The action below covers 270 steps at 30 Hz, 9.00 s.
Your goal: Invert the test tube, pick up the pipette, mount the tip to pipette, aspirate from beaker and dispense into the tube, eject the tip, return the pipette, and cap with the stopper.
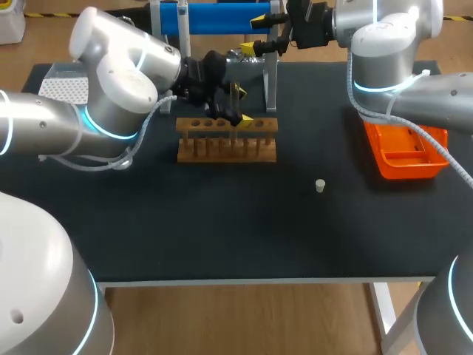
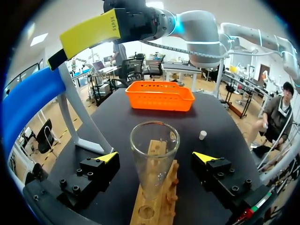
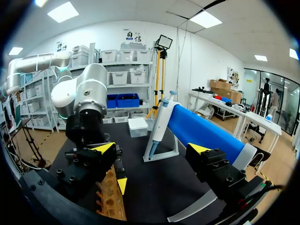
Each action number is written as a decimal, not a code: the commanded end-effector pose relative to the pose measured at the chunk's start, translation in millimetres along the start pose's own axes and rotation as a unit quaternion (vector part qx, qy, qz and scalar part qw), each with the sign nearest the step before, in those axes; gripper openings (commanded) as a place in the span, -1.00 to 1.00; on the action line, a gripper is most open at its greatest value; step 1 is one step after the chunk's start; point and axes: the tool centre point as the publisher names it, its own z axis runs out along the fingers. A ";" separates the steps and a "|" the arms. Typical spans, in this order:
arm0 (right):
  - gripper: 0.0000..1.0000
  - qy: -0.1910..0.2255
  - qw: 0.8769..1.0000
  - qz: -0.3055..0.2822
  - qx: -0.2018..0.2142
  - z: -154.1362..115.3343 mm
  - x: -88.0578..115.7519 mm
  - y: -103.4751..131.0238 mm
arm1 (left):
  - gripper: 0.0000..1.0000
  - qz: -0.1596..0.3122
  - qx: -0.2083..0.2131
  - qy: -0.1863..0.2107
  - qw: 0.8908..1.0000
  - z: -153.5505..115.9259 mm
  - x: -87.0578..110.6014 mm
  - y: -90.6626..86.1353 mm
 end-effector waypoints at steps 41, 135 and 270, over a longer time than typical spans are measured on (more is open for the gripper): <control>1.00 -0.057 0.998 -0.021 0.023 -102.6 48.2 -34.7 | 1.00 -0.002 -0.001 0.004 1.000 2.2 -2.6 -0.5; 0.42 -0.134 0.985 0.067 0.082 -138.5 187.9 -278.6 | 1.00 -0.002 -0.001 0.004 1.000 2.2 -2.6 -0.5; -1.00 -0.004 0.993 -0.101 0.064 -85.9 121.1 -81.0 | 1.00 -0.002 -0.001 0.004 1.000 2.2 -2.6 -0.5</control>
